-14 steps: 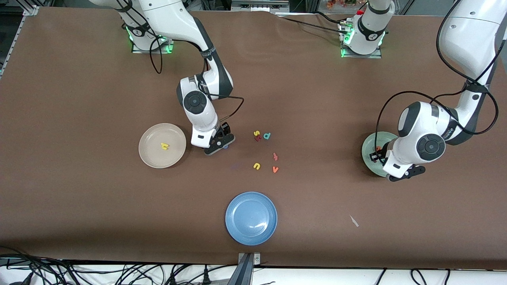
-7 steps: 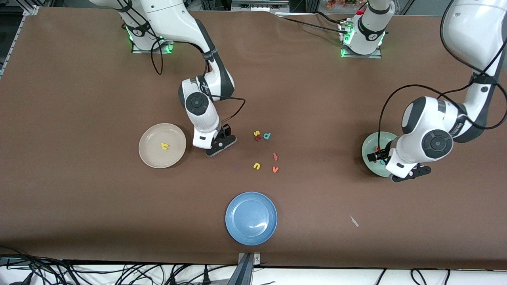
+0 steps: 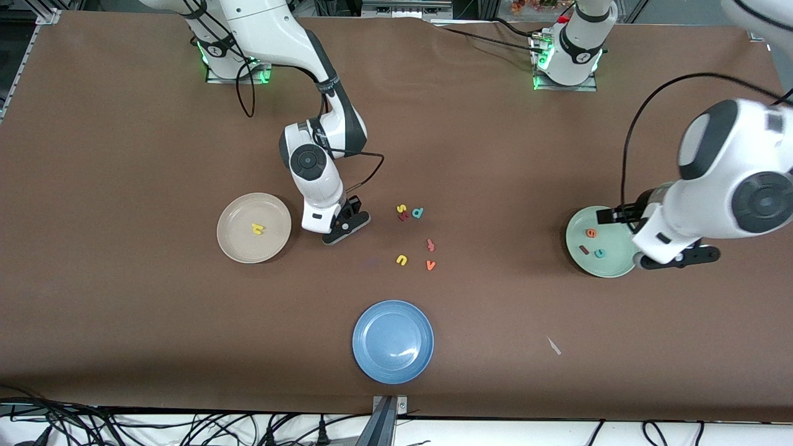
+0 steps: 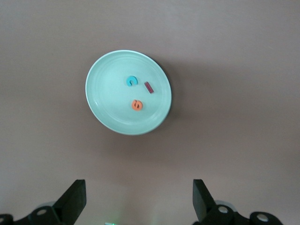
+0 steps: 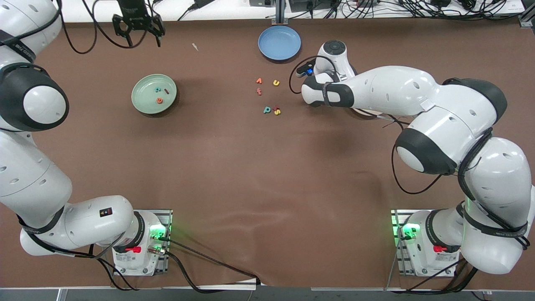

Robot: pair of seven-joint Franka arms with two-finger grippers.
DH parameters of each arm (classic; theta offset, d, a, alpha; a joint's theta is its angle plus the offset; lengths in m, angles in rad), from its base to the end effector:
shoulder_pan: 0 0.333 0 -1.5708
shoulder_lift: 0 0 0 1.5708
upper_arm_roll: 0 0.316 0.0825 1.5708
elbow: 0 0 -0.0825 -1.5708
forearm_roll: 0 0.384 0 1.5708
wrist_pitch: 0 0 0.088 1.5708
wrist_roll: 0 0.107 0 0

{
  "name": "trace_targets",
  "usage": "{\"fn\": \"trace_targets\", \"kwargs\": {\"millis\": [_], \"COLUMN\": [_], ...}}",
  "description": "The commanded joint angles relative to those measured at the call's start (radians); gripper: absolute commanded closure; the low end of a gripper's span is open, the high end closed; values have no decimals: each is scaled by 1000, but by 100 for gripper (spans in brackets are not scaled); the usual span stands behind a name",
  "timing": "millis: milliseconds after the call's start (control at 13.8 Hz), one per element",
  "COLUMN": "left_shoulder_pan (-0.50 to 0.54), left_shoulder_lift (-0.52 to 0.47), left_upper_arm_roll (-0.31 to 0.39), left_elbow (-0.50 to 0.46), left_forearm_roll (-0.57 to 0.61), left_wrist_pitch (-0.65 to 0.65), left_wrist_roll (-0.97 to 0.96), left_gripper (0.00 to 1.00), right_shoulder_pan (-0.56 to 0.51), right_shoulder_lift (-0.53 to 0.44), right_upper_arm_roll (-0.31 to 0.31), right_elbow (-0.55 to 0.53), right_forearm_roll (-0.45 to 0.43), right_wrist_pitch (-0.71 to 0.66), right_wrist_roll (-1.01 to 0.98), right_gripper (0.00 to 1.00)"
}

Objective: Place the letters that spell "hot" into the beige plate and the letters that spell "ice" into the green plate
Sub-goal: 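Raise the left gripper away while the right gripper grasps the orange f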

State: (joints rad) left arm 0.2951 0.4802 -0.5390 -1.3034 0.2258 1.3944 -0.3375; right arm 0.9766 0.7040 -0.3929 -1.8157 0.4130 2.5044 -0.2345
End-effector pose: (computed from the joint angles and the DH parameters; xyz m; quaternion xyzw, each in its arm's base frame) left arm 0.6454 -0.0626 0.4734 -0.9854 -0.0533 0.1576 0.0374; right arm 0.5362 0.3712 0.1786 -0.9574 -0.2869 -0.0309 0.0076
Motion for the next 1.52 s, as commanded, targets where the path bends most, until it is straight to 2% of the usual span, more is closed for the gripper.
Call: {"fn": "trace_targets", "kwargs": {"millis": [0, 72, 145, 362, 435, 652, 797, 869, 1014, 1304, 1449], "left_shoulder_pan": [19, 19, -2, -164, -203, -282, -327, -370, -390, -384, -376], "left_shoulder_lift": [-72, -134, -176, -247, -294, -464, -530, -546, -548, -548, -549], "left_upper_arm_roll": [11, 55, 124, 400, 451, 522, 528, 554, 586, 574, 574], "left_elbow": [59, 46, 44, -17, -78, -342, -434, -442, -445, -438, -438], "left_forearm_roll": [-94, -121, -153, -276, -281, -278, -269, -260, -252, -246, -246], "left_wrist_pitch": [-75, -81, -83, -74, -36, 174, 239, 242, 242, 221, 201], "left_wrist_roll": [161, 211, 292, 463, 463, 446, 436, 422, 417, 414, 408], "left_gripper": [0, 0, 0, 0, 0, 0, 0, 0, 0, 0, 0], "right_shoulder_pan": [4, 4, 5, 5, 5, 2, 1, 1, -1, -1, 0], "right_shoulder_lift": [17, 17, 17, 17, 17, 5, -17, -24, -47, -83, -90], "right_upper_arm_roll": [-1, -1, -1, -1, -1, -4, -26, -47, -86, -197, -247], "right_elbow": [19, 19, 19, 19, 18, 38, 74, 76, 84, 78, 46], "right_forearm_roll": [13, 13, 13, 15, 14, 12, 3, 4, 6, 10, 12], "right_wrist_pitch": [1, -1, -1, -1, -2, -76, -185, -209, -271, -390, -392], "right_wrist_roll": [-11, -14, -11, -8, -8, -17, -31, -45, -78, -184, -223], "right_gripper": [68, 74, 85, 85, 85, 85, 85, 86, 86, 86, 87]}}
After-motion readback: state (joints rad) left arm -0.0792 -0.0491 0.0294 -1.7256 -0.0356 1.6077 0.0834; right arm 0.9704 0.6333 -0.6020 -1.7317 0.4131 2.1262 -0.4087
